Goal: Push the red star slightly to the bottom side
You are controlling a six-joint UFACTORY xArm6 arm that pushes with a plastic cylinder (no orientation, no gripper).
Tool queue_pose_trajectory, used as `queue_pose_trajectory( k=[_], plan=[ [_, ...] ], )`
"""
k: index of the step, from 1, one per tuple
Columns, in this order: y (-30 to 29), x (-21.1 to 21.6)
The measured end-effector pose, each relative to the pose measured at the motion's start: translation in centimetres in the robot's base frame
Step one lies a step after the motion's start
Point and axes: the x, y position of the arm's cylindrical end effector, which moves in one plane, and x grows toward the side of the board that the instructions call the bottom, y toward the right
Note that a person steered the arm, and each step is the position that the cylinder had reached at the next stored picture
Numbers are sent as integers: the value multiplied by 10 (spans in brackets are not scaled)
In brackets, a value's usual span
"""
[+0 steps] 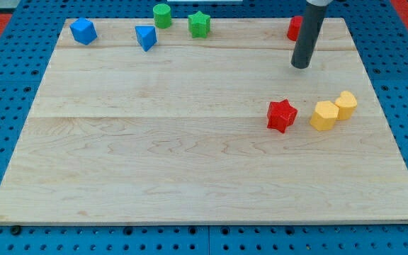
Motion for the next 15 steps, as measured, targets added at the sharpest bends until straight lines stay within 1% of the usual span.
queue_pose_trajectory(
  k=[1,2,3,4,5,6,8,9,10,11,12,13,15],
  plan=[
    [0,20],
    [-2,62],
    [-2,86],
    [-20,103],
    [-58,111],
    [-85,111],
    [-158,115],
    [-185,123],
    [-196,153],
    [-170,163],
    [-171,206],
    [-162,237],
    [-146,245]
  ],
)
